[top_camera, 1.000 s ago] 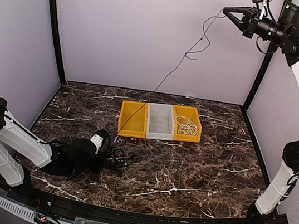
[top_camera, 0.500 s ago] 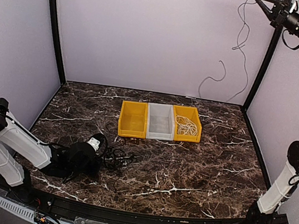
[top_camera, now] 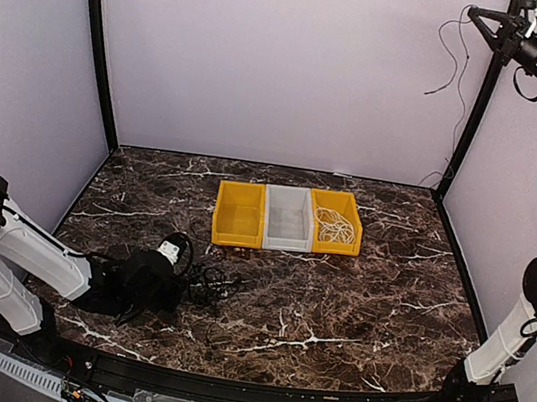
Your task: Untangle the cables
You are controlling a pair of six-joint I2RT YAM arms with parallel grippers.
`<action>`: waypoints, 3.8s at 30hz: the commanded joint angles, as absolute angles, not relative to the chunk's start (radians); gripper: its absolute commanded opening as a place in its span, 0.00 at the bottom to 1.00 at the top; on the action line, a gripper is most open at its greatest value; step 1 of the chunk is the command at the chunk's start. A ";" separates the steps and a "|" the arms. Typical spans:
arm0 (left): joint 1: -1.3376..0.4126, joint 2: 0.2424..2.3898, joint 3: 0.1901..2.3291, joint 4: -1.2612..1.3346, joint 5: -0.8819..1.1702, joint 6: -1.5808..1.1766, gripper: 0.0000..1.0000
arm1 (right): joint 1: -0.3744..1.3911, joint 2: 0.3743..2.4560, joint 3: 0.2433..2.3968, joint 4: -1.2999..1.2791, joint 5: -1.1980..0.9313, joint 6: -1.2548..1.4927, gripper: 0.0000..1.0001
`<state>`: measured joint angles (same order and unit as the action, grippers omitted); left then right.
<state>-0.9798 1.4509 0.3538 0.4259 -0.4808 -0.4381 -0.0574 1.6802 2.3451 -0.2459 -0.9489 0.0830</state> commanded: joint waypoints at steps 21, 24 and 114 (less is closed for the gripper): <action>-0.978 1.338 0.364 0.328 -0.602 -0.611 0.49 | 0.208 1.777 2.427 -0.167 -0.896 0.070 0.00; -0.978 1.345 0.369 0.322 -0.601 -0.610 0.50 | 0.243 1.814 2.486 -0.148 -0.877 0.066 0.00; -0.979 1.258 0.208 0.371 -0.562 -0.719 0.49 | 0.487 2.159 1.980 -0.228 -0.892 -0.092 0.00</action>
